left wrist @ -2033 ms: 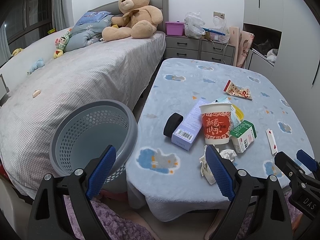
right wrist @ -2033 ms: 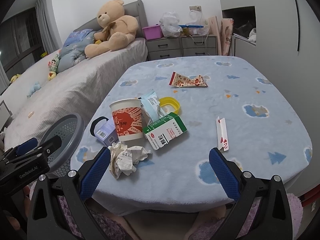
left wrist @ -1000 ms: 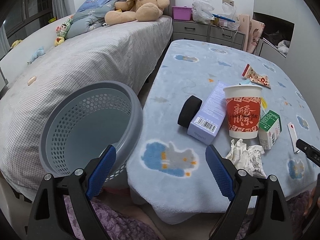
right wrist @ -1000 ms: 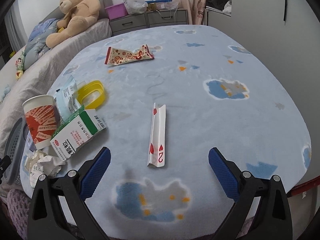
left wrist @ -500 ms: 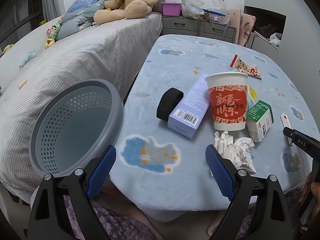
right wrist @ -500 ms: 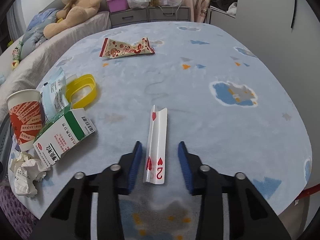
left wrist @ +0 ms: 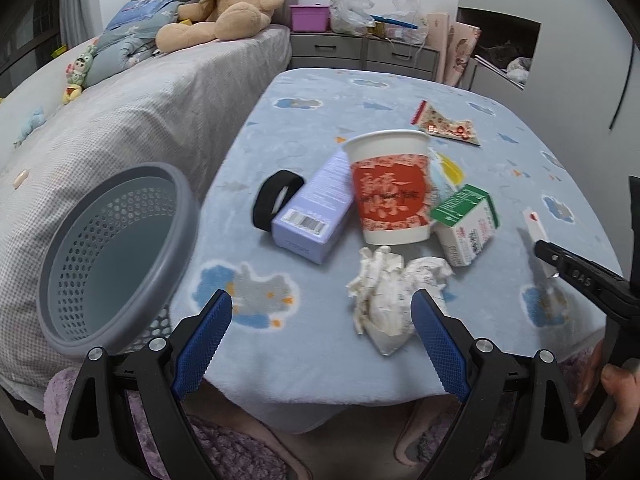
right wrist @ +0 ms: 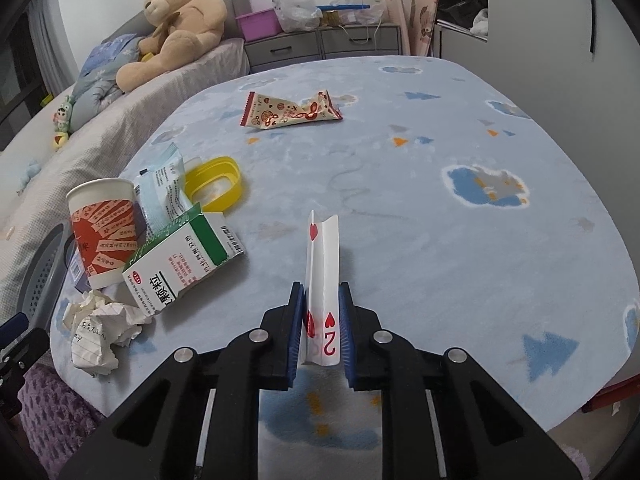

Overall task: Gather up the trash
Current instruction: 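Close the left gripper on the crumpled white paper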

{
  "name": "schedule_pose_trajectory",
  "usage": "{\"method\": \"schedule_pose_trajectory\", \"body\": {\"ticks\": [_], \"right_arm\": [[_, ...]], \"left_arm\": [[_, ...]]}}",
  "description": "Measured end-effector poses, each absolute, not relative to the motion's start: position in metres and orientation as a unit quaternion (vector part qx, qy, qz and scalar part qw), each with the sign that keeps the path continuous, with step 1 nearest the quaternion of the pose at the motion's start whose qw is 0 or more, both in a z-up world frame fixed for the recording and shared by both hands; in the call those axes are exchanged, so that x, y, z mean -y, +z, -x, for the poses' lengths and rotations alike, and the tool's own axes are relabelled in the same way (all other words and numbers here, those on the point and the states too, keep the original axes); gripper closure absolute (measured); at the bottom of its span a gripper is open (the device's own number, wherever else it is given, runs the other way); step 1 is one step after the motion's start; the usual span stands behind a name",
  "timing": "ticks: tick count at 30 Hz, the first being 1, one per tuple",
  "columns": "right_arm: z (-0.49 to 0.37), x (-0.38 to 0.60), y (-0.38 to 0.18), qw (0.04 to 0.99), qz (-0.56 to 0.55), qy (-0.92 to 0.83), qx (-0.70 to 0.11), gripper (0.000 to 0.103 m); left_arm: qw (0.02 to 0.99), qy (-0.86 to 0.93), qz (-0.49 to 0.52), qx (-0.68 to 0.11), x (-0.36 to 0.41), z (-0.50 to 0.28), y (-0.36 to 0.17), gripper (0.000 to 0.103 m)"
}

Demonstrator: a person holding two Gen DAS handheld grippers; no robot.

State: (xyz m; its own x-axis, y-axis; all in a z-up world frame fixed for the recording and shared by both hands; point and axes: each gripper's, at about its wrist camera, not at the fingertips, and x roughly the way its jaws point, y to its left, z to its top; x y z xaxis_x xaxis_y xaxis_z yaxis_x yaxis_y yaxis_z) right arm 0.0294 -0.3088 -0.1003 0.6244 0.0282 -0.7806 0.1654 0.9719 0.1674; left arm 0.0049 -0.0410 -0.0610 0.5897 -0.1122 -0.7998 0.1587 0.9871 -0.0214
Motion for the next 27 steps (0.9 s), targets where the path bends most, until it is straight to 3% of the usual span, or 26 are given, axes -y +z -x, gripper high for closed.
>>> {"method": "schedule_pose_trajectory", "body": {"ticks": [19, 24, 27], "right_arm": [[-0.029, 0.321, -0.104, 0.891, -0.151, -0.017, -0.427, 0.085], [-0.030, 0.320, -0.106, 0.890, -0.148, -0.016, -0.430, 0.085], [-0.029, 0.318, -0.106, 0.890, -0.147, -0.017, -0.432, 0.085]], "left_arm": [[0.859, -0.117, -0.040, -0.497, 0.090, -0.038, -0.109, 0.017], [0.857, -0.122, -0.034, -0.499, 0.088, -0.039, -0.113, 0.050], [0.858, -0.130, -0.020, -0.497, 0.082, -0.038, -0.110, 0.054]]}}
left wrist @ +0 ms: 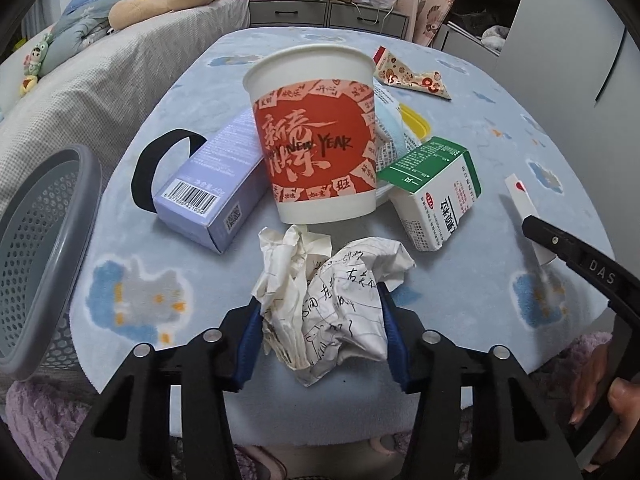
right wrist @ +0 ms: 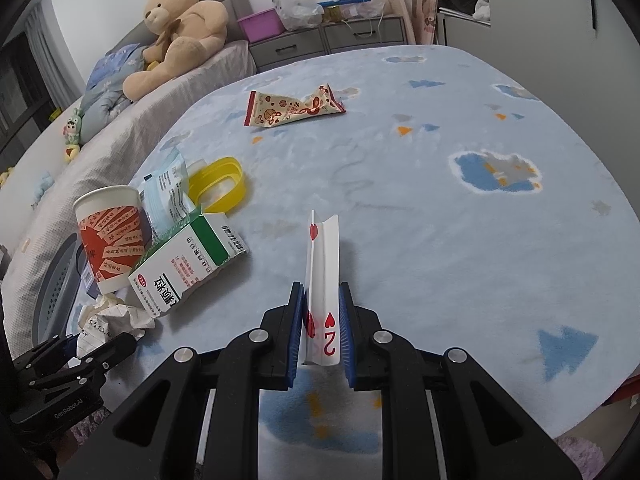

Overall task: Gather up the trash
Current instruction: 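Close the left gripper on the crumpled white paper, then carry the paper with the left gripper and the card with the right gripper over the grey basket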

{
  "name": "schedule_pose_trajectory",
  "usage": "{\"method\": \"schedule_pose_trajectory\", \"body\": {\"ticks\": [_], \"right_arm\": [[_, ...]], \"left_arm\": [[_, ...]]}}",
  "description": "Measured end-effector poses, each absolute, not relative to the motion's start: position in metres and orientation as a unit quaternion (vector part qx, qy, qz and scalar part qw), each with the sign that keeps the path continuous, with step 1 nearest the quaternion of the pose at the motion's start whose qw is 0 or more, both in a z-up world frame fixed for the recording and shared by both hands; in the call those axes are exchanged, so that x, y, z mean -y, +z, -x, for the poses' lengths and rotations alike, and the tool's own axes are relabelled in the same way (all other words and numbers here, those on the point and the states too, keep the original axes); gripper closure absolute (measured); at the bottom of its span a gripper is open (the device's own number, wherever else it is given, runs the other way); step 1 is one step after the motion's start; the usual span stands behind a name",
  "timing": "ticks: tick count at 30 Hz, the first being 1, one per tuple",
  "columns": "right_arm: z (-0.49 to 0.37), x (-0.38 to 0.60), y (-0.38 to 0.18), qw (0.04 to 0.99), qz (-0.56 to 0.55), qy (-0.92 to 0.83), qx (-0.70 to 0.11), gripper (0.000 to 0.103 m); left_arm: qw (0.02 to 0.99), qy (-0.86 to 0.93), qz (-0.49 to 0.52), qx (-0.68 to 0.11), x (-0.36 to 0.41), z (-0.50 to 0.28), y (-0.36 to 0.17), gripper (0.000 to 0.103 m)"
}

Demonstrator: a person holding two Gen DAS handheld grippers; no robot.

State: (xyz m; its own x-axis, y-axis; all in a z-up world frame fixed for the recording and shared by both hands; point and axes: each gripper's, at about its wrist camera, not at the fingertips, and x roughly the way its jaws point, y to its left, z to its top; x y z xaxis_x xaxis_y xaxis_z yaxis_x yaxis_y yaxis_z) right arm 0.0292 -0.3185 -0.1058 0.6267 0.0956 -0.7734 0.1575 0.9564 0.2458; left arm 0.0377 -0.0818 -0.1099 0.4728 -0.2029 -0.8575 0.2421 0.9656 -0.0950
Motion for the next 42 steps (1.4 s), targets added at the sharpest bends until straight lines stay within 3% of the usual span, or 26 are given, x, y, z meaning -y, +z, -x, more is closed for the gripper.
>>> {"method": "schedule_pose_trajectory", "body": {"ticks": [12, 25, 34, 42], "right_arm": [[-0.007, 0.282, -0.080, 0.894, -0.137, -0.004, -0.426, 0.085], [-0.032, 0.149, -0.012, 0.914, -0.077, 0.141, -0.373, 0.084], [-0.077, 0.040, -0.027, 0.887, -0.033, 0.250, -0.387, 0.083], [-0.064, 0.057, -0.044, 0.880, -0.019, 0.213, -0.425, 0.083]], "left_arm": [[0.888, -0.123, 0.003, -0.443, 0.032, -0.011, -0.068, 0.054], [0.918, -0.006, 0.033, -0.395, -0.092, -0.018, -0.035, 0.054], [0.909, 0.073, 0.038, -0.409, -0.166, -0.035, -0.047, 0.054], [0.903, 0.081, 0.056, -0.418, -0.185, -0.045, -0.062, 0.054]]}}
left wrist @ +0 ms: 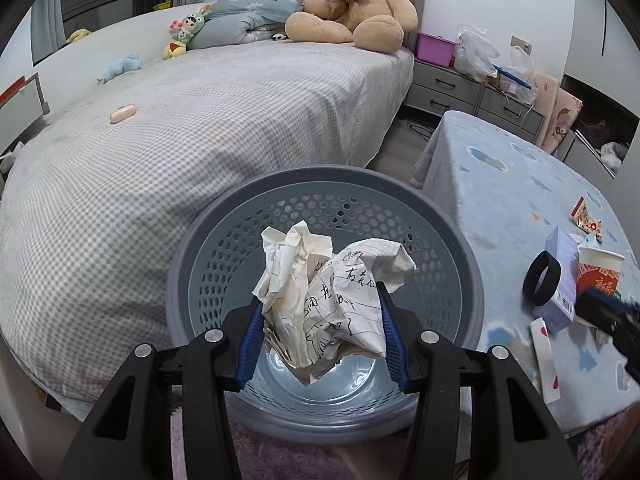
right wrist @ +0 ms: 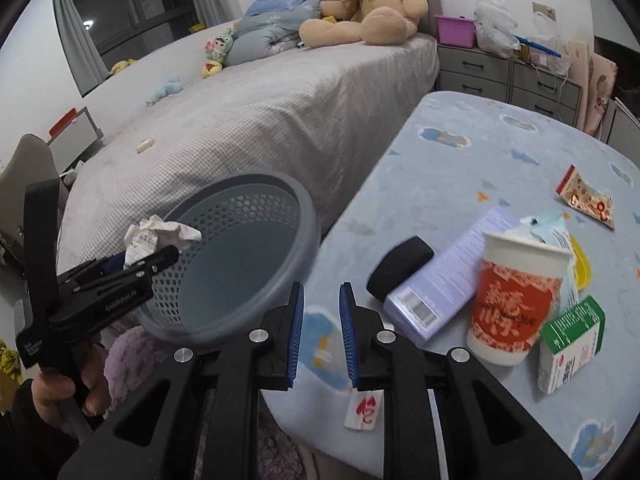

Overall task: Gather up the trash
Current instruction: 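Carry the paper with the left gripper and the card with the right gripper over the grey basket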

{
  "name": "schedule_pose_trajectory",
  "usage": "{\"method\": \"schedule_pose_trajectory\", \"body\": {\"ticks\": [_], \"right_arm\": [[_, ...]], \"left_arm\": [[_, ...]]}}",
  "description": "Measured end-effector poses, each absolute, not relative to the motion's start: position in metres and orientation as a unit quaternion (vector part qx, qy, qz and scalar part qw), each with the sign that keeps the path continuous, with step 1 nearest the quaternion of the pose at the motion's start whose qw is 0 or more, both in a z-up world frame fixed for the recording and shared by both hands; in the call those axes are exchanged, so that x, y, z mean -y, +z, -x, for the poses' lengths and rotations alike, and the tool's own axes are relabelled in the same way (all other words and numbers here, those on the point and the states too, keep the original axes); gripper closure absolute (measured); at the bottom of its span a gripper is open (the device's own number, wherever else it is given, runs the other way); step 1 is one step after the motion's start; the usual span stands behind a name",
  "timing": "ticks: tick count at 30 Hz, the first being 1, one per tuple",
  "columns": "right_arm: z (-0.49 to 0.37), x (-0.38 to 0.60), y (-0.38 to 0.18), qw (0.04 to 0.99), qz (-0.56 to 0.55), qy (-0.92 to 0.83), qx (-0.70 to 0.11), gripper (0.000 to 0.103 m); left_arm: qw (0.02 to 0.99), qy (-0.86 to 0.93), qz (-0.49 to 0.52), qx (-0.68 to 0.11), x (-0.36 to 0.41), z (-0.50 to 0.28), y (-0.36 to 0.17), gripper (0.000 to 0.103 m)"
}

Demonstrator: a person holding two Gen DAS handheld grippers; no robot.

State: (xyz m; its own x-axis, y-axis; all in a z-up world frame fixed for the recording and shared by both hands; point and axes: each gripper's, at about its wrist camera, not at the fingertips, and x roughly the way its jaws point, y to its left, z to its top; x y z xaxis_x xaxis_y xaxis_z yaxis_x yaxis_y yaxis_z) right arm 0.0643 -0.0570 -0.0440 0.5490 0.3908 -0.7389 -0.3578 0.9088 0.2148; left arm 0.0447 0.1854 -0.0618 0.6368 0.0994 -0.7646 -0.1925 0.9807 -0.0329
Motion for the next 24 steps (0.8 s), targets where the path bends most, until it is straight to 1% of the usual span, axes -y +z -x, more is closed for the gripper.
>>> {"method": "schedule_pose_trajectory", "body": {"ticks": [4, 7, 15, 16, 17, 18, 19, 24], "right_arm": [[-0.049, 0.068, -0.061, 0.874, -0.003, 0.182, -0.451, 0.081], [-0.043, 0.072, -0.076, 0.871, 0.014, 0.161, -0.463, 0.068], [-0.052, 0.060, -0.101, 0.859, 0.022, 0.159, -0.486, 0.067], [-0.053, 0.058, -0.104, 0.857, 0.026, 0.158, -0.489, 0.068], [-0.053, 0.056, -0.106, 0.856, 0.028, 0.158, -0.491, 0.071], [-0.054, 0.055, -0.108, 0.854, 0.030, 0.159, -0.494, 0.081], [-0.053, 0.055, -0.108, 0.855, 0.031, 0.158, -0.493, 0.087], [-0.052, 0.055, -0.096, 0.859, 0.019, 0.167, -0.483, 0.089]], "left_arm": [[0.901, 0.072, 0.062, -0.424, -0.184, -0.050, -0.069, 0.054], [0.900, 0.066, 0.064, -0.426, -0.182, -0.050, -0.071, 0.054], [0.902, 0.067, 0.063, -0.422, -0.180, -0.041, -0.068, 0.054], [0.902, 0.068, 0.063, -0.421, -0.181, -0.038, -0.067, 0.054], [0.902, 0.069, 0.063, -0.421, -0.183, -0.036, -0.067, 0.054], [0.902, 0.070, 0.063, -0.422, -0.183, -0.035, -0.067, 0.053], [0.901, 0.071, 0.063, -0.423, -0.184, -0.035, -0.067, 0.053], [0.899, 0.074, 0.066, -0.426, -0.188, -0.031, -0.069, 0.053]]}}
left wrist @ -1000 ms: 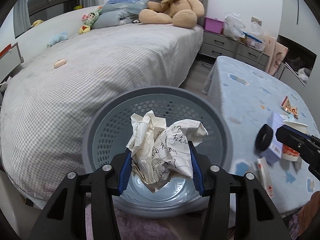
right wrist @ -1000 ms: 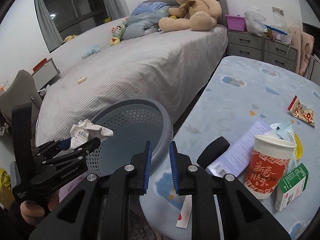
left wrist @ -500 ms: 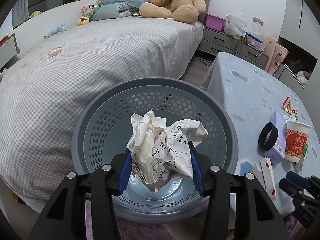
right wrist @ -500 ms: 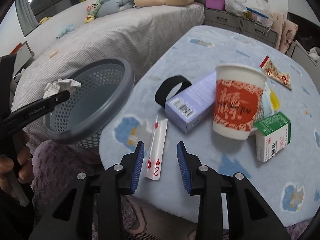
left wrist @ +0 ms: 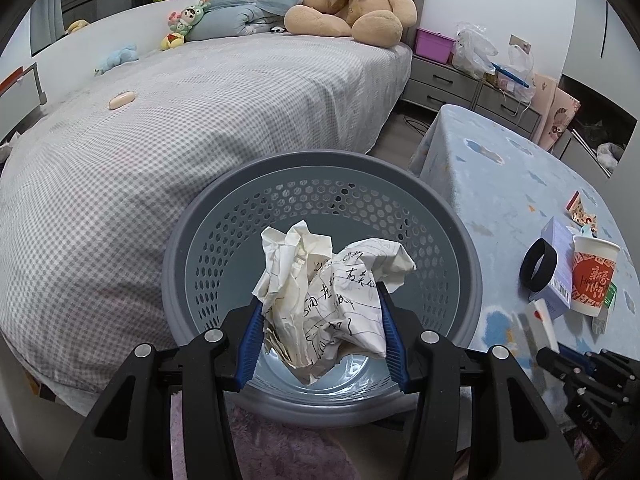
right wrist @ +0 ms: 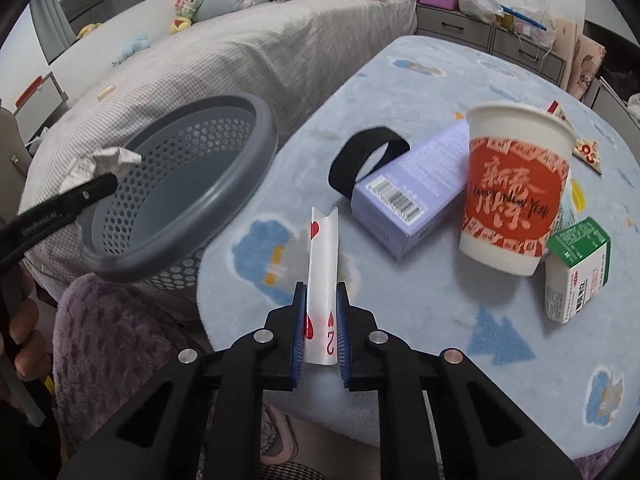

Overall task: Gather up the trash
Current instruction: 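Carry the paper with the left gripper and the card with the right gripper over the grey basket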

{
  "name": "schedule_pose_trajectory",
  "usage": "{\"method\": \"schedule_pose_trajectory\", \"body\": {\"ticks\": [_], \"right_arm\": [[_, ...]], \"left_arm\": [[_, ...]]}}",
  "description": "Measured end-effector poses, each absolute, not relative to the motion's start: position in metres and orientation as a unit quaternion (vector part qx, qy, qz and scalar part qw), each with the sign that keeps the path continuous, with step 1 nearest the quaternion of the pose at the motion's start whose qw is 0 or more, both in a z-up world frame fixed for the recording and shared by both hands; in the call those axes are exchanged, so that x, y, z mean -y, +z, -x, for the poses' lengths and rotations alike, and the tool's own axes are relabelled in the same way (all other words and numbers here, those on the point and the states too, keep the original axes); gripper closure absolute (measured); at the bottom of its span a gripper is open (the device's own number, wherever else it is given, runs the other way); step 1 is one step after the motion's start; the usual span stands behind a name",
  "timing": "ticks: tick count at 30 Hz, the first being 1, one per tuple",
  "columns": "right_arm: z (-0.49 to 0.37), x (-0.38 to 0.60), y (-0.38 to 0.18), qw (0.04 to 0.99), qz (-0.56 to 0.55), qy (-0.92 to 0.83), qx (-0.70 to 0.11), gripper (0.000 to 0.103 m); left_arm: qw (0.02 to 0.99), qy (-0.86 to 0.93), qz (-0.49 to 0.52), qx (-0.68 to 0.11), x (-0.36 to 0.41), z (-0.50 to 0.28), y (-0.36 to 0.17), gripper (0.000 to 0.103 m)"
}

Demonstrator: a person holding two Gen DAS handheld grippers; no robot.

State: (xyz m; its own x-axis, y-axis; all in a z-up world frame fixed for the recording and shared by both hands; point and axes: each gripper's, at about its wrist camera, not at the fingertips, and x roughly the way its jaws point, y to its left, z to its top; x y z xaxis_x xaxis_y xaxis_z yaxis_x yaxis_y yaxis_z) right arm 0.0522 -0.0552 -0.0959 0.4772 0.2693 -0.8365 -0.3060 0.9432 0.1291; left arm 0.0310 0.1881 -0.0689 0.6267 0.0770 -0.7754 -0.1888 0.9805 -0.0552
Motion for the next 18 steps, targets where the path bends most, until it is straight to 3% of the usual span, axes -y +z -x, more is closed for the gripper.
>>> {"method": "schedule_pose_trajectory", "body": {"ticks": [10, 18], "right_arm": [[-0.079, 0.005, -0.045, 0.868, -0.003, 0.256, -0.425, 0.088], [-0.107, -0.035, -0.054, 0.854, -0.002, 0.294, -0.428, 0.088]], "left_arm": [[0.900, 0.088, 0.059, -0.423, -0.204, -0.038, -0.069, 0.053], [0.901, 0.097, 0.055, -0.419, -0.216, -0.049, -0.068, 0.052]]}}
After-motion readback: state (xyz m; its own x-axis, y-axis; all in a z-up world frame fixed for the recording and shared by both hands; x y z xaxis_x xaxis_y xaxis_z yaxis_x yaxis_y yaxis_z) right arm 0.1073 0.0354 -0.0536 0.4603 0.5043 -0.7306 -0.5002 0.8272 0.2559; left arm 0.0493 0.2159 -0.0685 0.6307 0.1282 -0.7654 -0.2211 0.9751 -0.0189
